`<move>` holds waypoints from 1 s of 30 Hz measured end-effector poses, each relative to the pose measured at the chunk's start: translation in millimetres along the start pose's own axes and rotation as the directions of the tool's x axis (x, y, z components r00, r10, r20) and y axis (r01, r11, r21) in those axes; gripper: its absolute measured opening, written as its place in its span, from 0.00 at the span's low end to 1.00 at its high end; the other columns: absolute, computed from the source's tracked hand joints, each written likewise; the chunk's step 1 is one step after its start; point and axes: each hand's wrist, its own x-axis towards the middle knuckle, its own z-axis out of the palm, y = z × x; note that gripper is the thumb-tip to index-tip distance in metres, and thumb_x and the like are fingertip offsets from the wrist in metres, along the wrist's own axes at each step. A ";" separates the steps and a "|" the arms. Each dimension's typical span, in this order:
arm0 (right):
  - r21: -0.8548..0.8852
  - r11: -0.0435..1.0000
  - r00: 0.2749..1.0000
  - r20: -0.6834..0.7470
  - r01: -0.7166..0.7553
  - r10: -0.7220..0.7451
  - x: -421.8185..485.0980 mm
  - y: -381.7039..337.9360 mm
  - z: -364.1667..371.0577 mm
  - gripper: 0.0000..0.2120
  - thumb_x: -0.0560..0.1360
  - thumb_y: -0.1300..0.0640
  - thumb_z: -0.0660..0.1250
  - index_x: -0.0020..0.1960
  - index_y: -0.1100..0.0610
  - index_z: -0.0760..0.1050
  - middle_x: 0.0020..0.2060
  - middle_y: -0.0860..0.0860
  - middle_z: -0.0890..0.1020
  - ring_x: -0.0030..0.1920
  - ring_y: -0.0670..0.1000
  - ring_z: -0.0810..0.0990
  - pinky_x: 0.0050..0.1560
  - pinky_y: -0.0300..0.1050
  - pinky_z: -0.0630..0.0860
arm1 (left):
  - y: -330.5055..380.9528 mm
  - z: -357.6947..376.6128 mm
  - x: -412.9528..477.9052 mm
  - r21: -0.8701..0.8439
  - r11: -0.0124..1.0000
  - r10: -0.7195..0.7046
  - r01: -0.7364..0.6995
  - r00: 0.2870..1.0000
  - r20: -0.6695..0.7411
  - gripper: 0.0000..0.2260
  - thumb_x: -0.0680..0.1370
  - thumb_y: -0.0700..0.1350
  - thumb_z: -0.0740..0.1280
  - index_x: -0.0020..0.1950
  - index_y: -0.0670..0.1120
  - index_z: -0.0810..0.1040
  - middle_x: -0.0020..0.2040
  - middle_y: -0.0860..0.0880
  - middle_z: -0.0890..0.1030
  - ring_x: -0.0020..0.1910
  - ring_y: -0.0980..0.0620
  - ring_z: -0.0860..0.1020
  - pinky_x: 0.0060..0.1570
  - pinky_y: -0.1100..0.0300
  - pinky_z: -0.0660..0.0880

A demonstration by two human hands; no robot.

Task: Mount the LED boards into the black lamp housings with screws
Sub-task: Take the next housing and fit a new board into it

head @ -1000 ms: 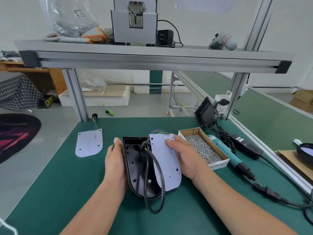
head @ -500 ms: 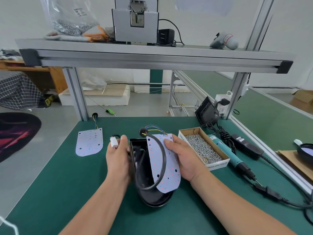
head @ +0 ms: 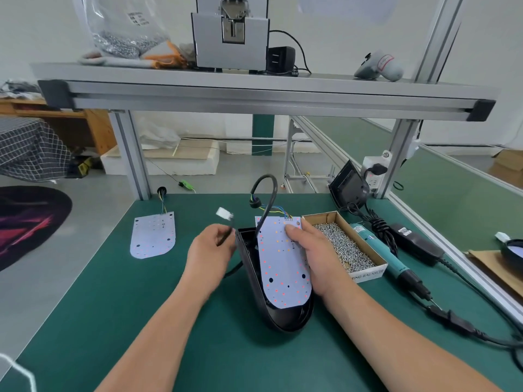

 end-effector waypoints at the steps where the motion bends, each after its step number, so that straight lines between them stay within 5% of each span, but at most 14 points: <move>1: -0.003 1.000 1.000 -0.002 -0.002 0.002 0.0 0.0 0.3 0.10 0.81 0.60 0.68 0.60 0.57 0.84 0.56 0.63 0.86 0.49 0.59 0.87 0.48 0.53 0.85 | 0.0 -1.6 -1.9 0.062 0.998 0.008 -0.011 0.998 0.058 0.02 0.81 0.48 0.71 0.51 0.54 0.83 0.44 0.58 0.87 0.39 0.56 0.79 0.43 0.58 0.75; 6: 0.000 1.000 0.998 -0.052 -0.029 0.029 -0.7 -6.2 -1.4 0.08 0.82 0.61 0.66 0.58 0.58 0.83 0.51 0.60 0.87 0.44 0.58 0.87 0.42 0.50 0.84 | 4.7 -7.4 -12.7 0.009 0.998 0.049 -0.056 0.933 0.358 0.08 0.78 0.45 0.68 0.53 0.50 0.86 0.48 0.45 0.87 0.41 0.54 0.78 0.47 0.57 0.75; 10: -0.015 0.999 0.996 -0.087 -0.031 0.030 -0.4 -12.2 -8.4 0.08 0.83 0.60 0.65 0.56 0.57 0.82 0.49 0.58 0.87 0.43 0.58 0.86 0.43 0.49 0.82 | 4.9 -11.5 -14.5 -0.022 0.999 0.045 -0.039 0.824 0.564 0.11 0.77 0.47 0.70 0.58 0.50 0.86 0.49 0.52 0.88 0.41 0.59 0.80 0.41 0.67 0.73; 13: -0.007 1.000 0.994 -0.110 -0.029 0.028 -0.4 -16.8 -13.5 0.07 0.82 0.58 0.66 0.56 0.57 0.81 0.47 0.58 0.86 0.41 0.58 0.85 0.42 0.49 0.82 | 0.8 -8.2 -12.2 0.070 0.996 0.013 -0.056 0.865 0.501 0.10 0.75 0.55 0.70 0.50 0.51 0.85 0.37 0.50 0.80 0.34 0.51 0.71 0.36 0.58 0.66; 18: -0.043 0.999 0.991 -0.127 0.027 -0.032 1.9 -17.3 -18.0 0.08 0.83 0.58 0.66 0.52 0.56 0.84 0.45 0.57 0.87 0.40 0.56 0.87 0.37 0.45 0.82 | -0.7 -3.9 -13.3 0.046 0.999 -0.003 -0.022 0.871 0.491 0.20 0.71 0.61 0.70 0.55 0.49 0.85 0.32 0.53 0.69 0.31 0.52 0.64 0.32 0.59 0.61; 22: -0.032 0.998 0.985 -0.165 0.047 -0.052 3.6 -18.8 -18.8 0.06 0.81 0.56 0.69 0.54 0.56 0.83 0.46 0.55 0.87 0.42 0.56 0.87 0.38 0.46 0.82 | -0.6 -0.2 -12.7 0.043 0.999 -0.028 0.010 0.906 0.423 0.12 0.80 0.48 0.65 0.60 0.58 0.84 0.27 0.51 0.66 0.25 0.51 0.65 0.26 0.58 0.69; 24: -0.023 0.999 0.982 -0.181 0.042 -0.046 3.8 -19.9 -18.8 0.06 0.83 0.57 0.68 0.56 0.57 0.82 0.46 0.55 0.87 0.42 0.56 0.86 0.38 0.46 0.82 | -2.0 1.0 -12.6 0.006 0.998 -0.065 0.068 0.927 0.369 0.19 0.82 0.39 0.60 0.58 0.60 0.83 0.28 0.48 0.68 0.25 0.48 0.69 0.28 0.56 0.74; 30: -0.086 0.996 0.985 -0.162 0.039 -0.053 3.4 -16.0 -14.2 0.07 0.84 0.59 0.65 0.55 0.58 0.82 0.46 0.56 0.87 0.41 0.55 0.86 0.37 0.47 0.82 | 5.8 -0.9 -9.4 -0.220 0.918 -0.268 0.329 0.926 0.267 0.12 0.80 0.34 0.56 0.54 0.40 0.78 0.37 0.42 0.78 0.28 0.47 0.79 0.33 0.52 0.81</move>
